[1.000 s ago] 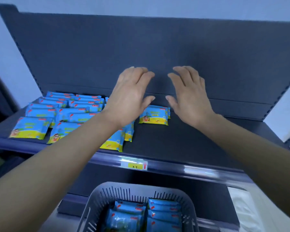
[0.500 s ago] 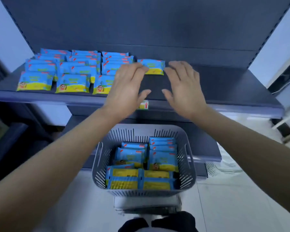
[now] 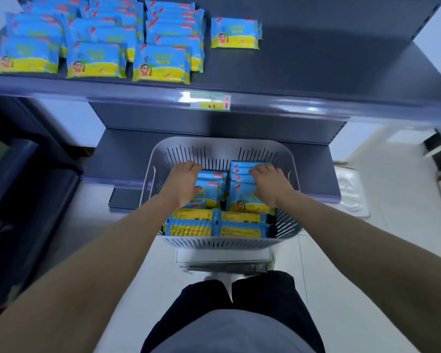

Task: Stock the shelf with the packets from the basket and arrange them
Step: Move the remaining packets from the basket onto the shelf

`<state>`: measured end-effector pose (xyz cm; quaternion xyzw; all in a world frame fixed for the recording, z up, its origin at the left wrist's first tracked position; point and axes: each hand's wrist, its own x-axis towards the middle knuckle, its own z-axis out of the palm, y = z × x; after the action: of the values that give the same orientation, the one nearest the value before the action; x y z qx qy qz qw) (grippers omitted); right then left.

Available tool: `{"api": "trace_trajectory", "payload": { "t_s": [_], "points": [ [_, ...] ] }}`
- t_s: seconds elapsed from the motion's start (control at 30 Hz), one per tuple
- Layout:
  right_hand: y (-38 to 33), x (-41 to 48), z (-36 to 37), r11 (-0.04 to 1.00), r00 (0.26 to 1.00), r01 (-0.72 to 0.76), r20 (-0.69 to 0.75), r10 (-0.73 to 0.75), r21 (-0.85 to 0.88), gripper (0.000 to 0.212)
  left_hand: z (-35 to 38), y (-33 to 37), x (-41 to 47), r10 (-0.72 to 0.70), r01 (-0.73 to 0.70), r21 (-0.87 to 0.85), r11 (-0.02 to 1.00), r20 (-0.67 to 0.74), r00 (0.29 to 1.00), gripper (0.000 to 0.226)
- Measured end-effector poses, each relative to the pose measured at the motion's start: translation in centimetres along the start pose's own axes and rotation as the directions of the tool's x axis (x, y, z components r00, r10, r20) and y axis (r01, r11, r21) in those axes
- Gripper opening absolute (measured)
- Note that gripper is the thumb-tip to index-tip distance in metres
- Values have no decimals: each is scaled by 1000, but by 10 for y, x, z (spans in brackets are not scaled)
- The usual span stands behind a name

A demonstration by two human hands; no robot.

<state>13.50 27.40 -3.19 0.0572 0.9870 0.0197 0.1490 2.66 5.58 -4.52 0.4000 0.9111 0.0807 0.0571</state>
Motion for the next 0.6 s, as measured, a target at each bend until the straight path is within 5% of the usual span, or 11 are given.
{"api": "trace_trajectory", "payload": {
  "t_s": [0.17,0.6],
  "points": [
    [-1,16,30,1000,987,7,161,-12,28,52,21,-18,10,-61,57,41,998,82,995,56],
    [-1,34,80,991,946,-127,305,111,32,43,57,-46,35,-155,106,154,982,354,922,69]
  ]
}}
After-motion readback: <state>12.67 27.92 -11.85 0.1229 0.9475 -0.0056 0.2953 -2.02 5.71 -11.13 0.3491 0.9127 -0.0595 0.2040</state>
